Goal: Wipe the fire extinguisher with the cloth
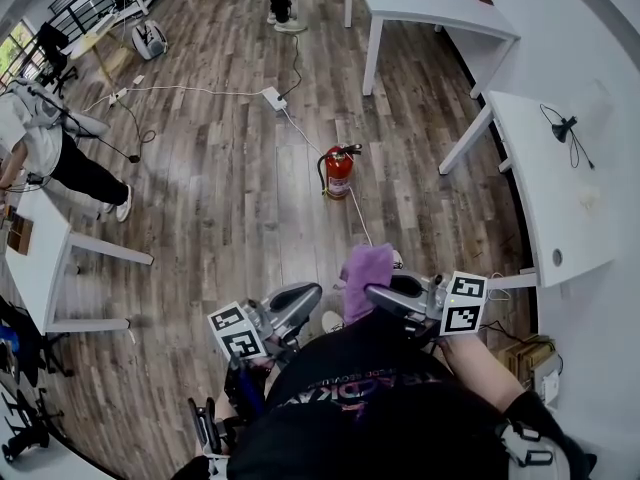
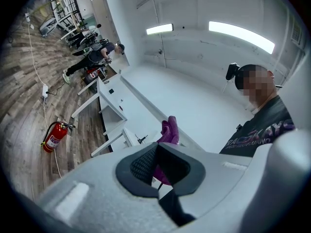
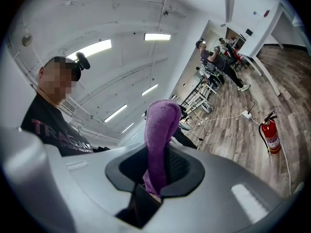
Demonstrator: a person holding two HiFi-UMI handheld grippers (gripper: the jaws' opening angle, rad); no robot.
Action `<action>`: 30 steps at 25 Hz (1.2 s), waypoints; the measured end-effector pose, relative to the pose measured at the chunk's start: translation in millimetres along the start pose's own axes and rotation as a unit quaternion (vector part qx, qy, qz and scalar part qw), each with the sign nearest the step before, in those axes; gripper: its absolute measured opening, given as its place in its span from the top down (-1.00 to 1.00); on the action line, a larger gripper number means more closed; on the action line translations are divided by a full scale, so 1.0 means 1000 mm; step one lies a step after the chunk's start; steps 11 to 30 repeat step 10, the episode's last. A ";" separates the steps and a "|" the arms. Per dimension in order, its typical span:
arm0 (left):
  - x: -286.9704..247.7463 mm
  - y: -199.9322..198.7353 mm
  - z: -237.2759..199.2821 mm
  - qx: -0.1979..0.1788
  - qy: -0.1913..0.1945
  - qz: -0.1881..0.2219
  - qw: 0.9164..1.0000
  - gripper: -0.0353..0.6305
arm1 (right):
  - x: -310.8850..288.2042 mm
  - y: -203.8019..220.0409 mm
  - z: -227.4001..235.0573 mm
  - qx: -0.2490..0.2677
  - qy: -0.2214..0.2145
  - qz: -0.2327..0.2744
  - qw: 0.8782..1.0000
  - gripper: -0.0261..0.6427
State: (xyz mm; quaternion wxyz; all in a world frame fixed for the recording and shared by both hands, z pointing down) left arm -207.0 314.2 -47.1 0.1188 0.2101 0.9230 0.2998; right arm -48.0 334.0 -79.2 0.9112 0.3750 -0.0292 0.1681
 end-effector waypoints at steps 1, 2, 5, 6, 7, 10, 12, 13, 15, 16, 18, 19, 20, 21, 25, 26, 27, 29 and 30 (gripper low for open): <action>0.000 0.001 0.000 0.001 -0.001 0.000 1.000 0.90 | 0.001 0.000 0.000 0.000 0.000 0.000 1.000 0.70; -0.002 0.002 0.000 0.002 -0.001 0.000 1.000 0.90 | 0.002 0.000 0.000 -0.001 0.001 0.000 1.000 0.70; -0.005 0.003 0.001 0.004 -0.001 0.000 1.000 0.90 | 0.005 -0.001 0.001 -0.002 0.003 0.001 1.000 0.70; -0.005 0.003 0.001 0.004 -0.001 0.000 1.000 0.90 | 0.005 -0.001 0.001 -0.002 0.003 0.001 1.000 0.70; -0.005 0.003 0.001 0.005 -0.001 0.000 1.000 0.90 | 0.006 -0.001 0.001 -0.002 0.003 0.001 1.000 0.70; -0.007 0.005 0.003 0.006 -0.001 0.000 1.000 0.90 | 0.009 0.000 -0.001 -0.003 0.004 0.001 1.000 0.70; -0.007 0.005 0.003 0.006 -0.001 0.000 1.000 0.90 | 0.009 0.000 -0.001 -0.003 0.004 0.001 1.000 0.70; -0.007 0.005 0.003 0.006 -0.001 0.000 1.000 0.90 | 0.009 0.000 -0.001 -0.003 0.004 0.001 1.000 0.70; -0.007 0.005 0.003 0.006 -0.001 0.000 1.000 0.90 | 0.009 0.000 -0.001 -0.003 0.004 0.001 1.000 0.70; -0.007 0.005 0.003 0.006 -0.001 0.000 1.000 0.90 | 0.009 0.000 -0.001 -0.003 0.004 0.001 1.000 0.70; -0.007 0.005 0.003 0.006 -0.001 0.000 1.000 0.90 | 0.009 0.000 -0.001 -0.003 0.004 0.001 1.000 0.70; -0.007 0.005 0.003 0.006 -0.001 0.000 1.000 0.90 | 0.009 0.000 -0.001 -0.003 0.004 0.001 1.000 0.70; -0.007 0.005 0.003 0.006 -0.001 0.000 1.000 0.90 | 0.009 0.000 -0.001 -0.003 0.004 0.001 1.000 0.70; -0.007 0.005 0.003 0.006 -0.001 0.000 1.000 0.90 | 0.009 0.000 -0.001 -0.003 0.004 0.001 1.000 0.70; -0.007 0.005 0.003 0.006 -0.001 0.000 1.000 0.90 | 0.009 0.000 -0.001 -0.003 0.004 0.001 1.000 0.70; -0.007 0.005 0.003 0.006 -0.001 0.000 1.000 0.90 | 0.009 0.000 -0.001 -0.003 0.004 0.001 1.000 0.70; -0.007 0.005 0.003 0.006 -0.001 0.000 1.000 0.90 | 0.009 0.000 -0.001 -0.003 0.004 0.001 1.000 0.70; -0.007 0.005 0.003 0.006 -0.001 0.000 1.000 0.90 | 0.009 0.000 -0.001 -0.003 0.004 0.001 1.000 0.70; -0.007 0.005 0.003 0.006 -0.001 0.000 1.000 0.90 | 0.009 0.000 -0.001 -0.003 0.004 0.001 1.000 0.70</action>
Point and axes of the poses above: the fingertips, and each gripper's own axes: x backward along the fingers, z to its right, y out of its underside, the point moved 4 cm from there along x, backward along the fingers, and after that the axes turned 15 degrees about -y, right-handed, at the moved point
